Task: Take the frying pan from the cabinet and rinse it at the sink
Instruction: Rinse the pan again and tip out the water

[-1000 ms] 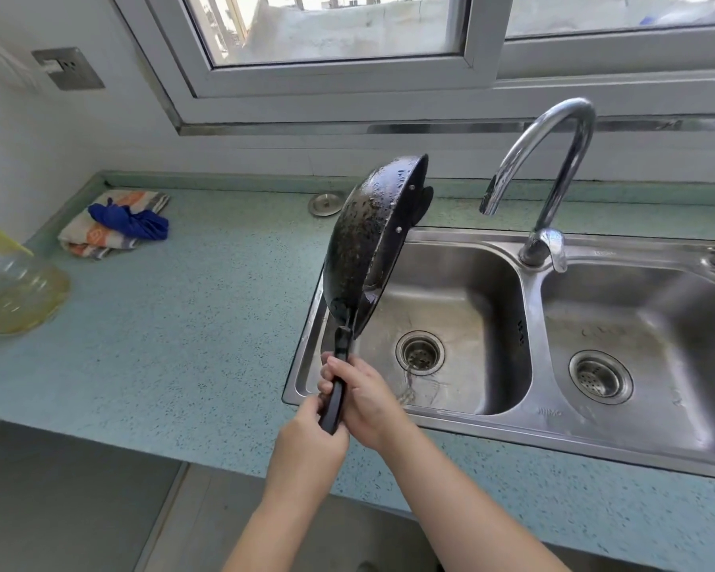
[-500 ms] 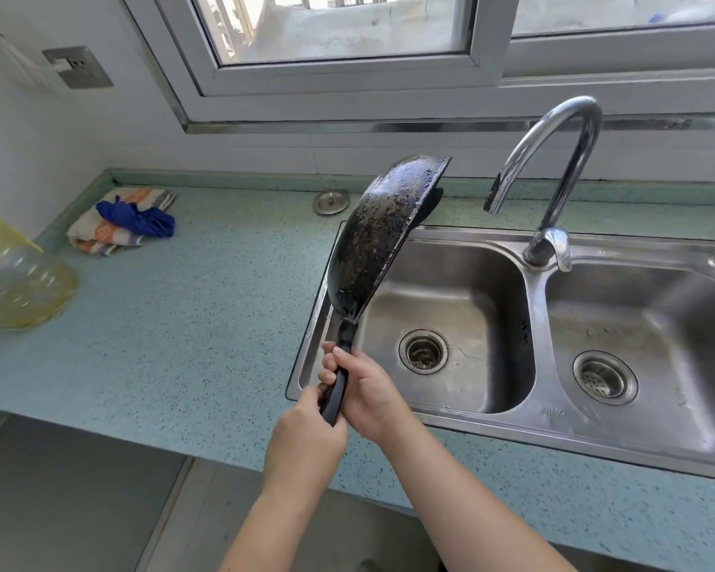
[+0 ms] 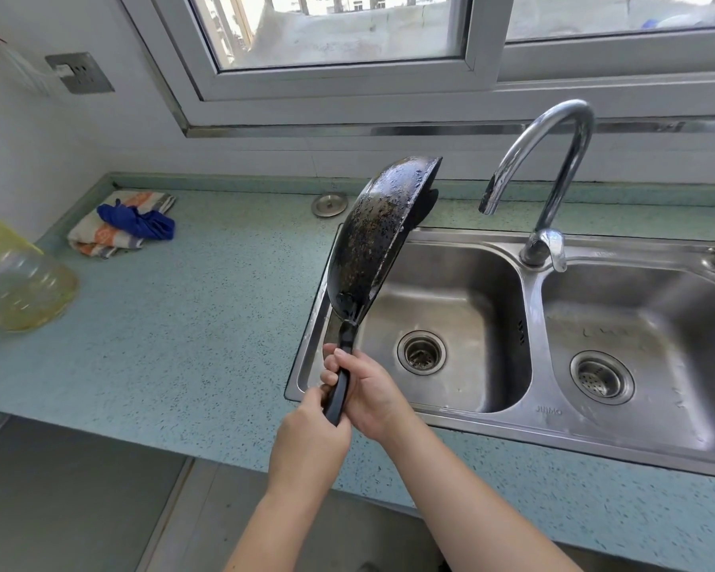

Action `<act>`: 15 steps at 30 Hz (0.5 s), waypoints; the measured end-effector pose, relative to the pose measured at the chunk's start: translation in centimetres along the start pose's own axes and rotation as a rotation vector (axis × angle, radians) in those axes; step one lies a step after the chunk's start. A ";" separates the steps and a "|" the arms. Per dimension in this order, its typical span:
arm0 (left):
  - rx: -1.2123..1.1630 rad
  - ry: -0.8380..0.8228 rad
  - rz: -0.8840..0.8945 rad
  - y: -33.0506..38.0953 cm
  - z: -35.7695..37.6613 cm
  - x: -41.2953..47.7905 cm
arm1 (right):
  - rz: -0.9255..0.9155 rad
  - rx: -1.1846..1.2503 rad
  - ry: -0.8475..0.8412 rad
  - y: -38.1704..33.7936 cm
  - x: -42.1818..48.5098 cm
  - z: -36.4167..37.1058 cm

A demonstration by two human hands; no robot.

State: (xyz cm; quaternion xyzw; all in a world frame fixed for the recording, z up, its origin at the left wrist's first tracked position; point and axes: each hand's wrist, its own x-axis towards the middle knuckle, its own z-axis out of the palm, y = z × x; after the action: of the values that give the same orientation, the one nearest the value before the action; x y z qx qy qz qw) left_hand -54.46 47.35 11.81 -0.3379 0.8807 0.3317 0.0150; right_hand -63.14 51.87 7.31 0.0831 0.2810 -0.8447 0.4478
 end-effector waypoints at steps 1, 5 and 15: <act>0.000 -0.001 -0.001 0.0 0.1 0.0 | 0.000 -0.004 0.001 0.0 0.0 0.0; 0.003 -0.001 -0.001 -0.1 0.2 -0.1 | -0.005 -0.019 0.003 -0.1 -0.3 0.0; -0.011 -0.003 0.001 -0.2 0.3 0.0 | -0.002 -0.021 -0.001 0.0 -0.3 0.0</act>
State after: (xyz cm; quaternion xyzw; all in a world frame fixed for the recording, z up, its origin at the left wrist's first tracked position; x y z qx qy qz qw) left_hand -54.38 47.41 11.48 -0.3369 0.8790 0.3371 0.0142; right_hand -62.93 52.09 7.42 0.0778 0.2898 -0.8423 0.4478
